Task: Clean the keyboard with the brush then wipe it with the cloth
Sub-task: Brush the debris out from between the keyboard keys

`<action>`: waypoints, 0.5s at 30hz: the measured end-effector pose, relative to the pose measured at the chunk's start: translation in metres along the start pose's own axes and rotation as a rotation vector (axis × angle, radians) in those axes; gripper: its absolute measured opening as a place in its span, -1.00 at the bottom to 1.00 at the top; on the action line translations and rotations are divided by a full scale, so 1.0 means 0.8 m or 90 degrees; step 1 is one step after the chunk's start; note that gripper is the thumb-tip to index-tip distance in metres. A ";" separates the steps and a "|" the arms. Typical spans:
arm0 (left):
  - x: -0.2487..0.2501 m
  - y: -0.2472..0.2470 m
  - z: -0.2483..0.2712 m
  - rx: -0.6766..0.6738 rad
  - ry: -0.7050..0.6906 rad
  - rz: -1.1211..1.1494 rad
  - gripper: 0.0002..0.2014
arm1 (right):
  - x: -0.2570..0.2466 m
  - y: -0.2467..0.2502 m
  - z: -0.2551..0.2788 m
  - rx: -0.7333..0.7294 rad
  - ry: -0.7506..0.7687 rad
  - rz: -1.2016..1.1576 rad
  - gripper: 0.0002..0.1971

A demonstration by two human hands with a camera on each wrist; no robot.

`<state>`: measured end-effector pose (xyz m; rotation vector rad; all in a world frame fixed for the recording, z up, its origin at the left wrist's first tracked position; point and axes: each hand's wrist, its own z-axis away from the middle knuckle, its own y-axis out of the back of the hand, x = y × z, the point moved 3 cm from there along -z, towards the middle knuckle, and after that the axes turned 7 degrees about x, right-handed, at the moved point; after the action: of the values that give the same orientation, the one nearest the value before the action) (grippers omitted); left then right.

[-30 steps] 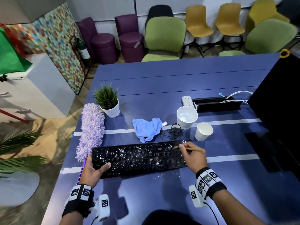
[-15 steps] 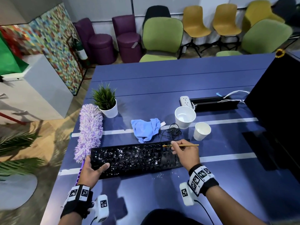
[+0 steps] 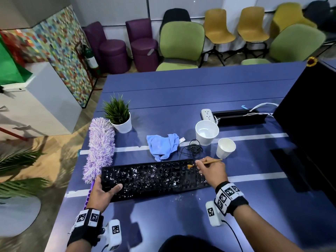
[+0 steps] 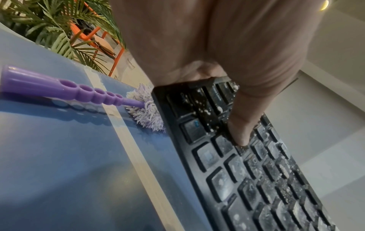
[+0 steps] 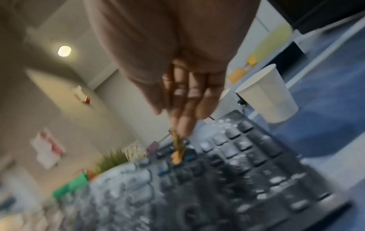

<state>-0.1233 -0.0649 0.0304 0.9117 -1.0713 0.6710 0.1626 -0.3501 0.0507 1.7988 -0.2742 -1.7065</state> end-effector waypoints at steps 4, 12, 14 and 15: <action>-0.005 0.003 -0.004 -0.004 0.004 0.000 -0.47 | 0.012 0.008 -0.008 0.056 -0.005 0.085 -0.74; -0.001 0.000 -0.001 -0.003 -0.006 0.012 -0.51 | 0.019 0.002 -0.010 0.026 -0.010 0.063 -0.72; -0.003 0.001 -0.003 -0.003 -0.005 0.011 -0.53 | 0.029 -0.006 -0.002 -0.058 -0.035 0.107 -0.70; -0.004 0.002 -0.004 -0.004 -0.002 0.007 -0.53 | 0.031 -0.006 0.000 -0.054 -0.031 0.104 -0.71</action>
<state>-0.1243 -0.0617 0.0270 0.9032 -1.0814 0.6752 0.1648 -0.3606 0.0275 1.6289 -0.3539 -1.6243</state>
